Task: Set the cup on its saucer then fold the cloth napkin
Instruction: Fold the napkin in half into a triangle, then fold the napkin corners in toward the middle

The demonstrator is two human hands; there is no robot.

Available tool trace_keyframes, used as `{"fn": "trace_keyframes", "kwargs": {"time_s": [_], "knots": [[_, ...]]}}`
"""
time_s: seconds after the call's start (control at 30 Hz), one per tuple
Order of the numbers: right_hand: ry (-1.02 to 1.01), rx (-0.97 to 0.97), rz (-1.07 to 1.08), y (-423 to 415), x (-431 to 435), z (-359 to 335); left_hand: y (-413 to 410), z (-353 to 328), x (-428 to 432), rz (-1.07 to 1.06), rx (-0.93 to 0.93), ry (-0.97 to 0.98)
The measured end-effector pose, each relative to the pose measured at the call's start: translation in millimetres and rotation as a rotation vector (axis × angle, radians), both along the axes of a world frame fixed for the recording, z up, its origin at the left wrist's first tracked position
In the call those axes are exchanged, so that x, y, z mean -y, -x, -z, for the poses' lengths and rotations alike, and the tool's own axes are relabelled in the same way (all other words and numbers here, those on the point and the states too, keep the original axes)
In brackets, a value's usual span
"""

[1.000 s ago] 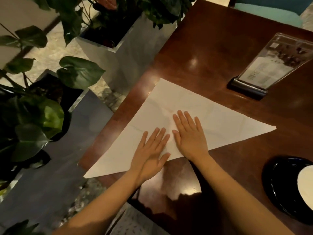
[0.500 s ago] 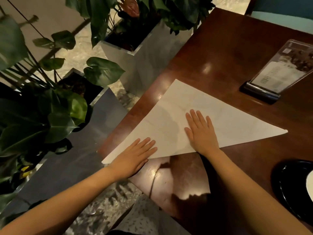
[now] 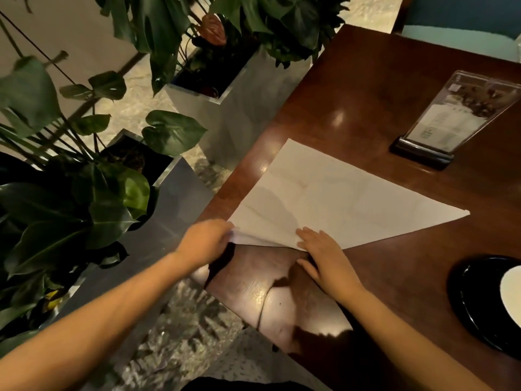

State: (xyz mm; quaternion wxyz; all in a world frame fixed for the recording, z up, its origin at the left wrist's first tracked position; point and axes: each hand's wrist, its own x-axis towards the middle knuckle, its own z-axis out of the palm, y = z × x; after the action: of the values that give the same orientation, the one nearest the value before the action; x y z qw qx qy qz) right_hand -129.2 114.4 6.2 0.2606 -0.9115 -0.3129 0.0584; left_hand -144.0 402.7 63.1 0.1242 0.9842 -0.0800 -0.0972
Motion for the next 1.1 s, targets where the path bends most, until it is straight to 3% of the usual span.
{"fn": "trace_keyframes", "kwargs": {"time_s": [0.13, 0.2, 0.37, 0.5, 0.73, 1.1], "knots": [[-0.085, -0.039, 0.134, -5, 3, -5, -55, -31, -35, 0.024, -0.266, 0.007], [-0.103, -0.057, 0.199, -7, 6, -5, -78, -45, -40, 0.001, -0.275, 0.077], [-0.059, -0.057, 0.338, -8, 11, -8, -130, -60, -24, -0.296, -0.241, 0.527], [-0.019, -0.095, 0.43, -7, 15, -8, -166, -44, 4, -0.424, -0.235, 0.684], [0.086, -0.154, 0.544, -3, 19, -18, -210, -13, 57, -0.383, -0.258, 0.67], [0.161, -0.233, 0.699, 10, 12, -25, -221, 17, 82, -0.315, -0.185, 0.363]]}}
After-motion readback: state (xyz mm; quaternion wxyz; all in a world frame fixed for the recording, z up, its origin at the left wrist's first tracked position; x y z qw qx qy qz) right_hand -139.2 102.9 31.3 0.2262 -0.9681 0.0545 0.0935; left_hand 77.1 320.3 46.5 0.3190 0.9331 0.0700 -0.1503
